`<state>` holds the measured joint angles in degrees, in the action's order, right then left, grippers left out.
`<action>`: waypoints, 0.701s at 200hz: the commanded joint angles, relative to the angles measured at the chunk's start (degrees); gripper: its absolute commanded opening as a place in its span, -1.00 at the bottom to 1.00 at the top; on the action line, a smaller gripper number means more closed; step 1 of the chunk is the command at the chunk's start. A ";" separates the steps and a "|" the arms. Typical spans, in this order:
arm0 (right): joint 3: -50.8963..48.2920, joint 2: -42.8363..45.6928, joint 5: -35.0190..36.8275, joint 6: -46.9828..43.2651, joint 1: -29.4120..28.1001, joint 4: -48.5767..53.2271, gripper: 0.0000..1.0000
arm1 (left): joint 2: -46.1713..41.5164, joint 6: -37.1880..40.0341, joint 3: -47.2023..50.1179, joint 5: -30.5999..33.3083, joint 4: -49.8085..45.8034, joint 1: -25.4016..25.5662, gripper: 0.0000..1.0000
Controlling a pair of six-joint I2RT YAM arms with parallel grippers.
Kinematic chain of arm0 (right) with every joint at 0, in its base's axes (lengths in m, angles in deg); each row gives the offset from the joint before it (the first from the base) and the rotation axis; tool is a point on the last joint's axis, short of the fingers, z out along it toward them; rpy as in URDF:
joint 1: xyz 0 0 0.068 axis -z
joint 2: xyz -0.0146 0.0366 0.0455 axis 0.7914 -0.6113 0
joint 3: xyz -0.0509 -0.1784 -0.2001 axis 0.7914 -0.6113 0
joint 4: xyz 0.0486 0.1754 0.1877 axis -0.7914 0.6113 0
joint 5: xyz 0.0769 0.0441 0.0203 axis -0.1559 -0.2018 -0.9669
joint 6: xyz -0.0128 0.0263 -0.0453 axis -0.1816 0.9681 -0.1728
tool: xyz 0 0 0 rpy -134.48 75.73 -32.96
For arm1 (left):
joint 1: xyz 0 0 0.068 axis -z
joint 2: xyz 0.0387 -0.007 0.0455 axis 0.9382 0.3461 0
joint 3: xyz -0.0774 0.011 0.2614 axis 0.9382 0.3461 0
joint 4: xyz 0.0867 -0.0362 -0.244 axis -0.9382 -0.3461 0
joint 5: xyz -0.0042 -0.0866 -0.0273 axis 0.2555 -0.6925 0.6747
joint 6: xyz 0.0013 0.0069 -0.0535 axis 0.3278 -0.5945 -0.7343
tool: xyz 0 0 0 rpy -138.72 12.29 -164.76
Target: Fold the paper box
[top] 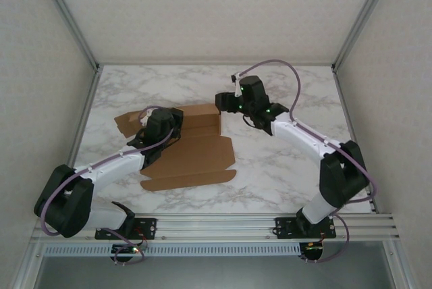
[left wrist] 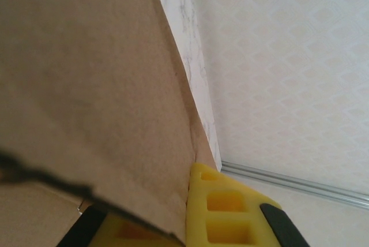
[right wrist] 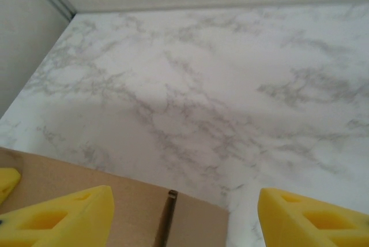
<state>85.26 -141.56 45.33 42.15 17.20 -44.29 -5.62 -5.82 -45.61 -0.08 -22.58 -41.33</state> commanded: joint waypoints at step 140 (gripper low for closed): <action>-0.12 2.75 9.91 3.47 4.63 16.17 0.22 | 10.83 -5.39 -0.98 -9.69 10.43 6.34 -0.60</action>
<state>86.25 -142.35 49.62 45.17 19.32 -32.18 2.18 -8.33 -45.10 -5.13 -9.37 -37.72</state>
